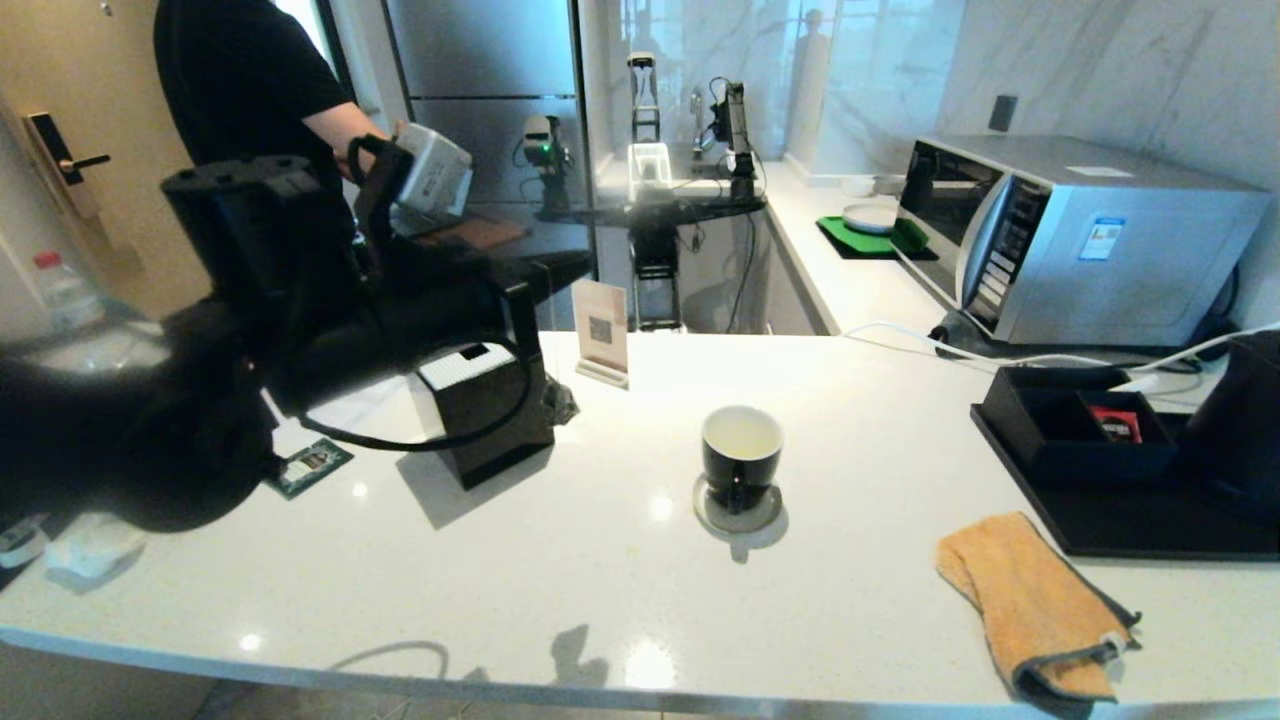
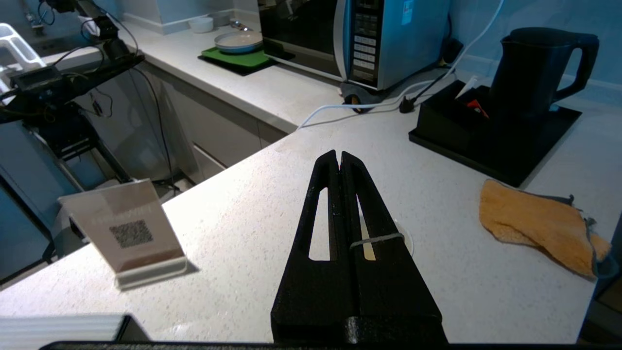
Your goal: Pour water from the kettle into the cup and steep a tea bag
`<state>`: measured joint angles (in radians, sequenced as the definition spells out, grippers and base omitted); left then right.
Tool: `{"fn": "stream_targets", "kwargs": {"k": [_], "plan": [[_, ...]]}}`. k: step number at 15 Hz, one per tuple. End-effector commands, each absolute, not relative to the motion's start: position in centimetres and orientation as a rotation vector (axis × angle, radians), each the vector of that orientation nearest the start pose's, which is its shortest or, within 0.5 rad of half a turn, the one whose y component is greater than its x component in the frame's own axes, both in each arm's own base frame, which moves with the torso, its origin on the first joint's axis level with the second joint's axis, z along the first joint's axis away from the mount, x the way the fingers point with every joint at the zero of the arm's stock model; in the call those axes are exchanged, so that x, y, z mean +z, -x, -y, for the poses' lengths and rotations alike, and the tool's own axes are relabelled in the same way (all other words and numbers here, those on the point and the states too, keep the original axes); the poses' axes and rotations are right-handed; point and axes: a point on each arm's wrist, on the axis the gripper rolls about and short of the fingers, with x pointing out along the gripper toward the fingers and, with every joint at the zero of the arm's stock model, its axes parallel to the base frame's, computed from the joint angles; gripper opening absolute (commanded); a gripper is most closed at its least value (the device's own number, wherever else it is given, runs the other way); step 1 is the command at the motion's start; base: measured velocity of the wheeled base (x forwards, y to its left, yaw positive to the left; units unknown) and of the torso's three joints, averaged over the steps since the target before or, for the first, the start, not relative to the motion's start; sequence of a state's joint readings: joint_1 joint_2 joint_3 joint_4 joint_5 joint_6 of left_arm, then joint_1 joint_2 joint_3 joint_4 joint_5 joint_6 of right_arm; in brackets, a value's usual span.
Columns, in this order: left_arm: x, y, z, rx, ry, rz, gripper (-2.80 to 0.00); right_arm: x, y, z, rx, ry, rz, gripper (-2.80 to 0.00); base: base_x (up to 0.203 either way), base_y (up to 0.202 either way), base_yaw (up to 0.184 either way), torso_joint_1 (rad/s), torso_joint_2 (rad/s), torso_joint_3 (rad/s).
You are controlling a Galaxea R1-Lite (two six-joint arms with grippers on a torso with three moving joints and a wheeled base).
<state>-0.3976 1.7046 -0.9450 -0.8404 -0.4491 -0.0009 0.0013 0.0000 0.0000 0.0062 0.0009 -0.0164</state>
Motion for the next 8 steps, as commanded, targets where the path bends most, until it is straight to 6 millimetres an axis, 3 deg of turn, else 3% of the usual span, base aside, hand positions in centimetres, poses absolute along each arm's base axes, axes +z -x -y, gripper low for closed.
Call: {"fn": "stream_targets", "kwargs": {"k": [1,8], "plan": [[24.3,-27.2,12.2,-0.842,0.001,0.087,-2.80,7.5,2.3,0.0,0.003,0.017,-0.007,-2.80,0.000,0.000,0.000,0.000,0.00,0.000],[23.1,-27.1,8.5,-0.751,0.003,0.039,-2.80,7.5,2.3,0.0,0.003,0.017,-0.007,-2.80,0.000,0.000,0.000,0.000,0.00,0.000]]}}
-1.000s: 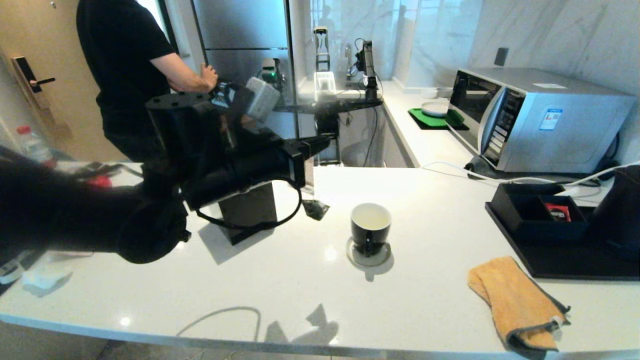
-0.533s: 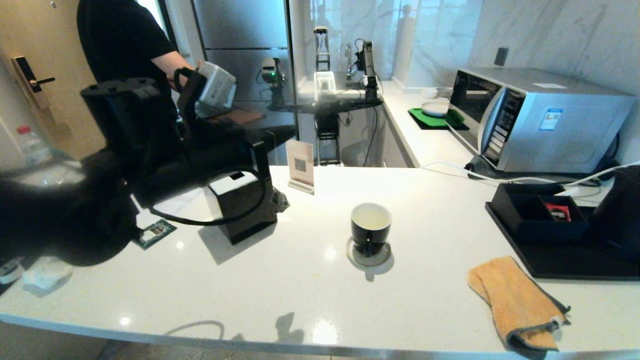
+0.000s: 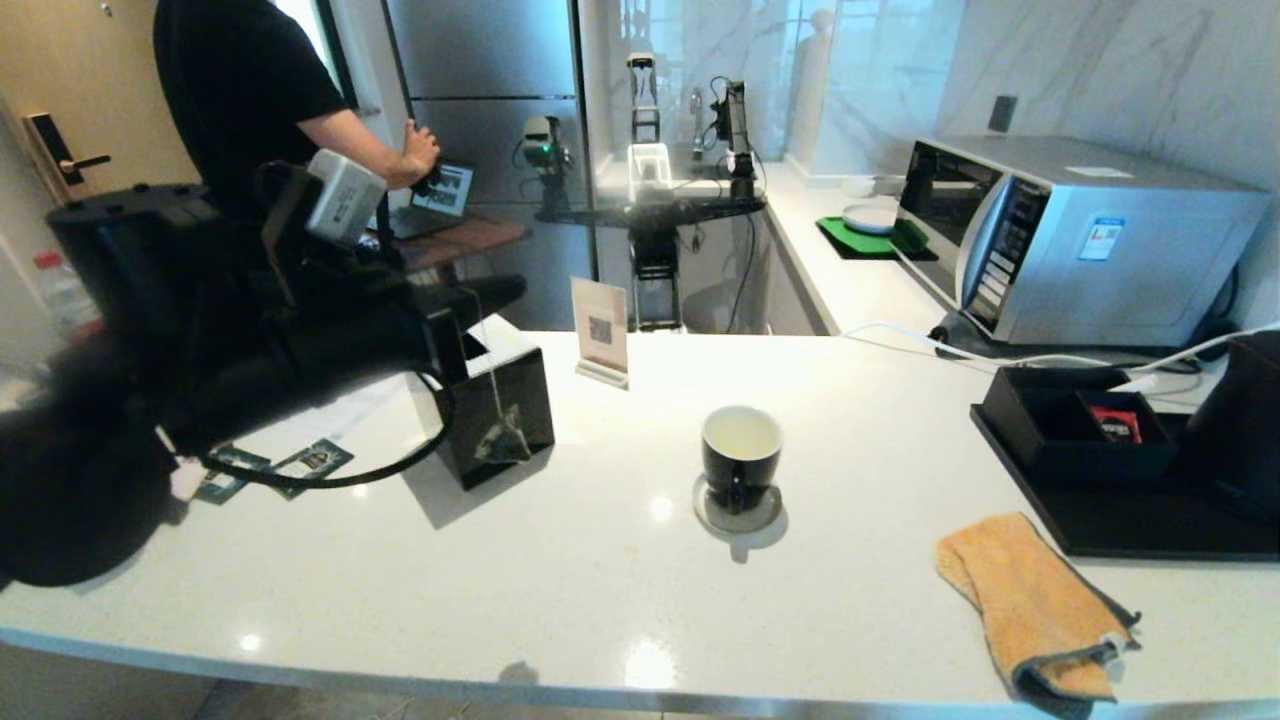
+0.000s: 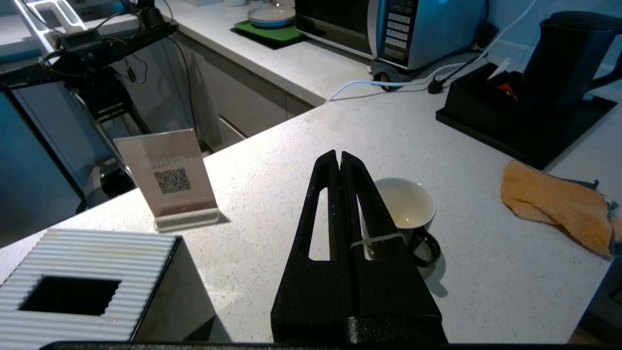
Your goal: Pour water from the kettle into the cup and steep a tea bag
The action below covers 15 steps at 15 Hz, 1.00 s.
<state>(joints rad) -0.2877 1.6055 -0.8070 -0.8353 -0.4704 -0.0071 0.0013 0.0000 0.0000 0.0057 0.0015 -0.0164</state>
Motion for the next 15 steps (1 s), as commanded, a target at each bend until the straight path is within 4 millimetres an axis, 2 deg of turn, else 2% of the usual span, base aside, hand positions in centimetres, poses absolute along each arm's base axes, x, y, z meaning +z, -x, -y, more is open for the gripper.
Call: {"fn": "stream_targets", "kwargs": {"k": [1,9,15], "plan": [[23.2,-27.1,8.1,-0.763,0.002,0.040,-2.80,7.5,2.3,0.0,0.003,0.018,-0.008,-2.80,0.000,0.000,0.000,0.000,0.00,0.000],[23.2,-27.7,5.0,-0.679,0.007,0.005,-2.80,7.5,2.3,0.0,0.003,0.017,-0.006,-2.80,0.000,0.000,0.000,0.000,0.00,0.000],[23.7,-28.1,4.7,-0.658,0.013,-0.022,-2.80,7.5,2.3,0.0,0.003,0.018,-0.006,-2.80,0.000,0.000,0.000,0.000,0.00,0.000]]}}
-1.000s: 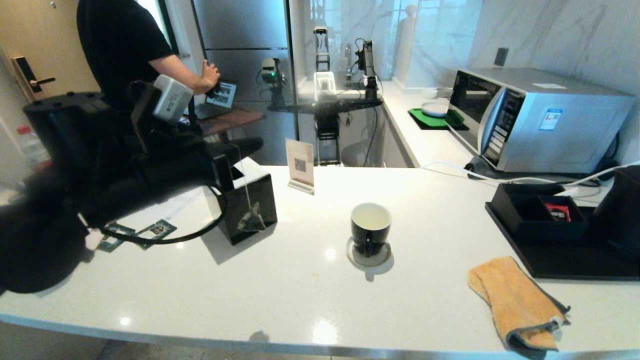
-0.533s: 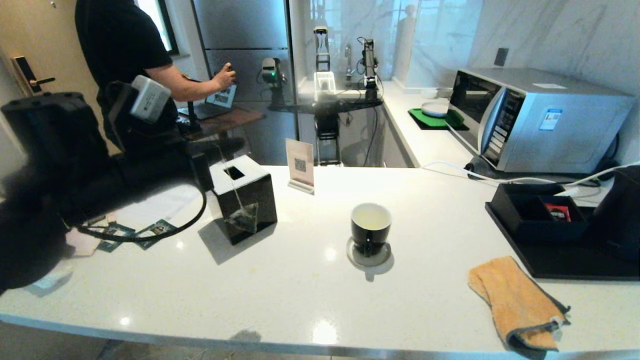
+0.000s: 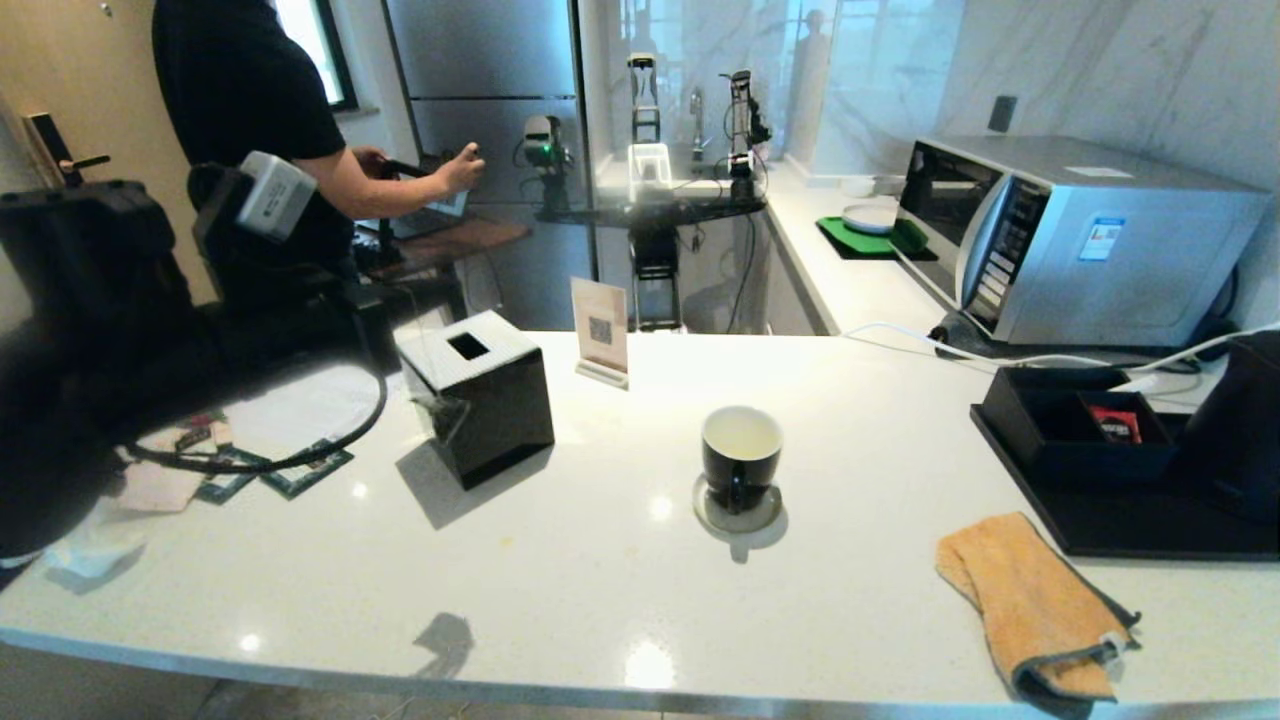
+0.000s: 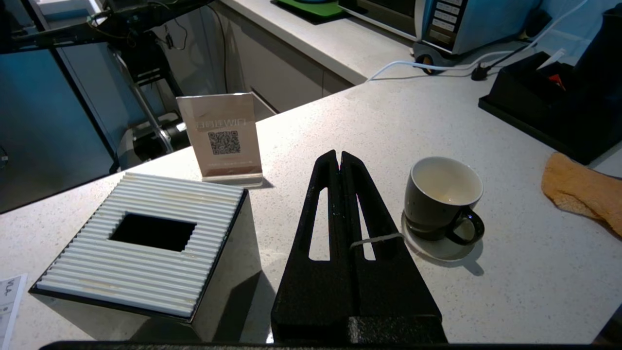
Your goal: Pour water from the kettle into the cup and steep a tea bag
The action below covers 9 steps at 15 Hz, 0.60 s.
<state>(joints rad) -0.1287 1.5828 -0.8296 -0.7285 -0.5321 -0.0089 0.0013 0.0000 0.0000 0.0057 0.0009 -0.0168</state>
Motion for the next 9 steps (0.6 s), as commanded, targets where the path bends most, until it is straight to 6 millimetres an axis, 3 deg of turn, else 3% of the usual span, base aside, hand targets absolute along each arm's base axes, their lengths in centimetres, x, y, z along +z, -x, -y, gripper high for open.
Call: {"fn": "stream_targets", "kwargs": {"k": [1,5,9], "plan": [[24.0,-28.3,4.8,-0.653,0.014,-0.028,-2.80,7.5,2.3,0.0,0.003,0.017,-0.006,-2.80,0.000,0.000,0.000,0.000,0.00,0.000],[25.8,-29.6,4.7,-0.582,0.017,-0.049,-2.80,7.5,2.3,0.0,0.003,0.017,-0.007,-2.80,0.000,0.000,0.000,0.000,0.00,0.000],[26.7,-31.7,3.0,-0.506,0.020,-0.068,-2.80,7.5,2.3,0.0,0.003,0.017,-0.008,-2.80,0.000,0.000,0.000,0.000,0.00,0.000]]}}
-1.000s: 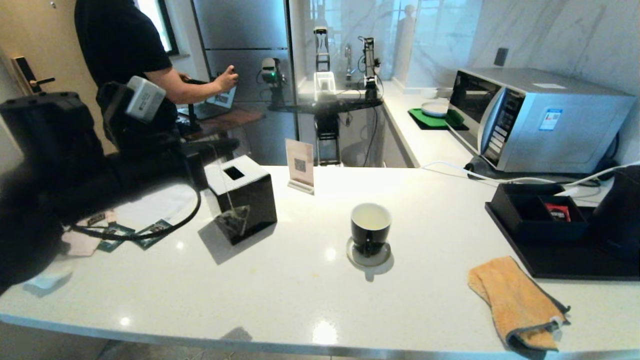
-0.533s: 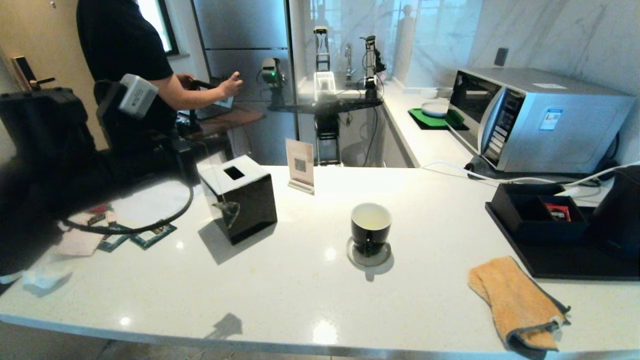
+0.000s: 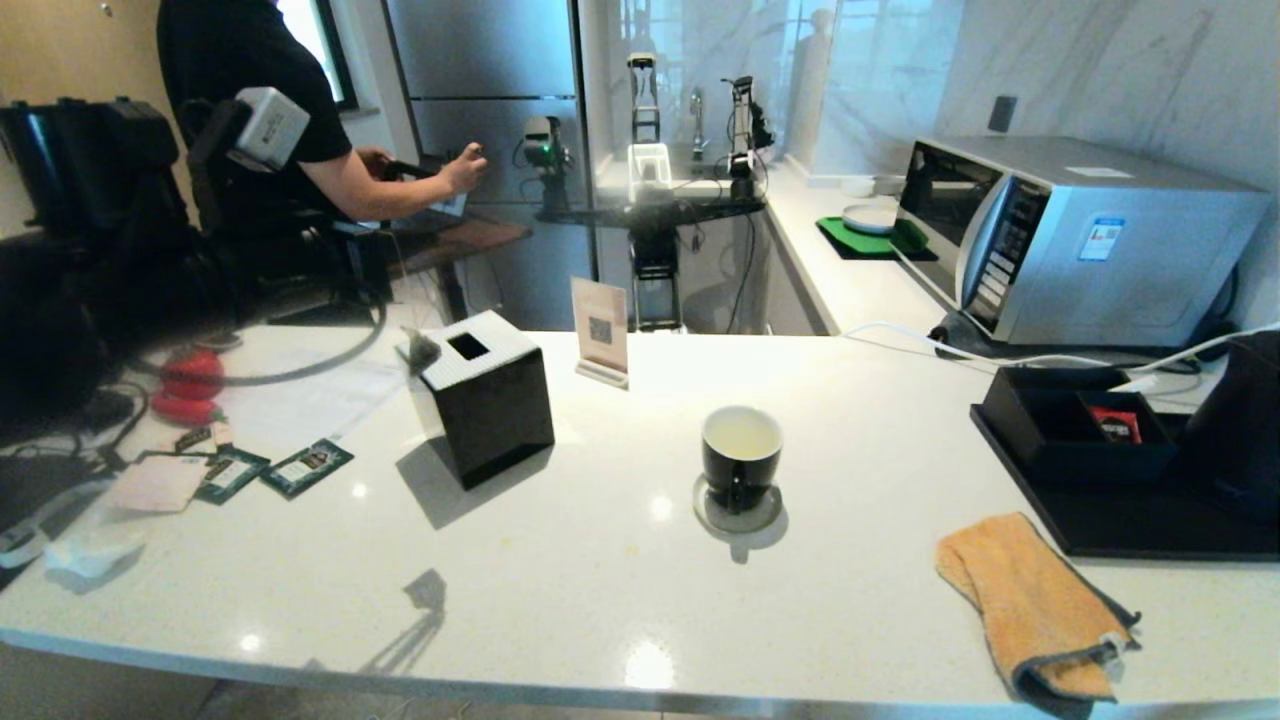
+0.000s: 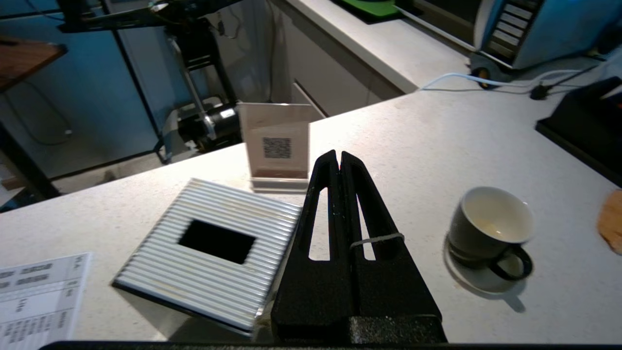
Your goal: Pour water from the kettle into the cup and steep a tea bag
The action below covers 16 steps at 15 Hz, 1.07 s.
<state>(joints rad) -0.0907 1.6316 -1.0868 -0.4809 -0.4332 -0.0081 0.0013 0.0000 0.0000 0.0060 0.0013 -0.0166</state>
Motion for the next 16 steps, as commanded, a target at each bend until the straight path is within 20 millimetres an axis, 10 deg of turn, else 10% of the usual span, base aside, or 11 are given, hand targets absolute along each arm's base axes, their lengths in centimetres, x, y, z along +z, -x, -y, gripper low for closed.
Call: {"fn": "stream_targets", "kwargs": {"k": [1,16], "plan": [[26.7,-32.3,2.6,-0.492,0.022,-0.075,-2.80,7.5,2.3,0.0,0.003,0.017,-0.007,-2.80,0.000,0.000,0.000,0.000,0.00,0.000],[23.5,-41.0,-0.6,-0.491,0.041,-0.124,-2.80,7.5,2.3,0.0,0.003,0.018,-0.008,-2.80,0.000,0.000,0.000,0.000,0.00,0.000]]}}
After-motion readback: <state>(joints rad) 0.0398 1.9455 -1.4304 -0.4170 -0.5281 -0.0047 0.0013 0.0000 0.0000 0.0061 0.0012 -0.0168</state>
